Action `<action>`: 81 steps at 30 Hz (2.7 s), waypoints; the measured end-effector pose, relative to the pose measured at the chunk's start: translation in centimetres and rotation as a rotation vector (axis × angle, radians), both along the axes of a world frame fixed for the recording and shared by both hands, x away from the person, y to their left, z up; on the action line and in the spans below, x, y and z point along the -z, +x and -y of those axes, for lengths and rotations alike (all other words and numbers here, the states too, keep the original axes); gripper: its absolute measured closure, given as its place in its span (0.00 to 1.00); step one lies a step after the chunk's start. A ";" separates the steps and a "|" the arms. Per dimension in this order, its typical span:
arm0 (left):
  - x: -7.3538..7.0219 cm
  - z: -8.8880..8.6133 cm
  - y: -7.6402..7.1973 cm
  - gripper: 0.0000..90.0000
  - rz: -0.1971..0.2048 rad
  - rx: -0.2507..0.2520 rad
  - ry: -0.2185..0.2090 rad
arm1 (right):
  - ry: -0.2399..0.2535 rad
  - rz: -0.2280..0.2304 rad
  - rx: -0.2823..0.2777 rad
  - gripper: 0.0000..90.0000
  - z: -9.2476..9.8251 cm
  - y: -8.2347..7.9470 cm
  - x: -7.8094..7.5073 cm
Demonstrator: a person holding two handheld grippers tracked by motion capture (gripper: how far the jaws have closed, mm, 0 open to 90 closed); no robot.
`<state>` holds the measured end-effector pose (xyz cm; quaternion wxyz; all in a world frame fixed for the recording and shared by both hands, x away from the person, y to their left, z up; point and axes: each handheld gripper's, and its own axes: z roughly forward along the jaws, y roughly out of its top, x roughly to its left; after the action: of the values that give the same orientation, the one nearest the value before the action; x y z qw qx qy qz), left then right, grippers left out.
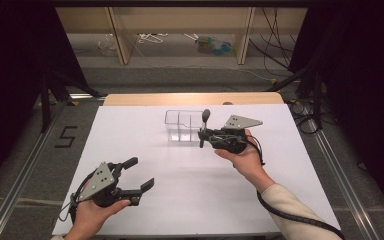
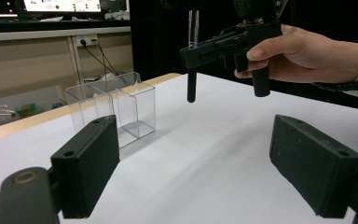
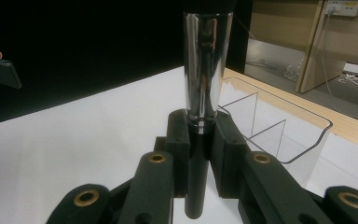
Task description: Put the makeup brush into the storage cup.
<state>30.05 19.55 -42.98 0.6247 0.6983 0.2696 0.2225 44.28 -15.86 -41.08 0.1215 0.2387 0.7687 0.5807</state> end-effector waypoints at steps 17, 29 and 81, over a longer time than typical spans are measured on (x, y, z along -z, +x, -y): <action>0.0 0.0 0.0 0.17 0.005 0.001 0.006 | 0.009 0.007 0.007 0.88 -0.1 0.5 -0.4; 0.0 0.0 0.0 0.17 0.006 0.002 0.007 | 0.005 0.014 0.014 0.88 -0.3 0.8 -0.7; 0.0 -0.2 0.1 0.18 0.005 -0.001 0.001 | -0.001 0.037 0.043 0.88 -0.8 2.2 -1.6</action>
<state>30.20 19.71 -42.96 0.6247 0.6980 0.2684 0.2248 46.46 -15.01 -39.44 0.1485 0.2444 0.7611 0.5821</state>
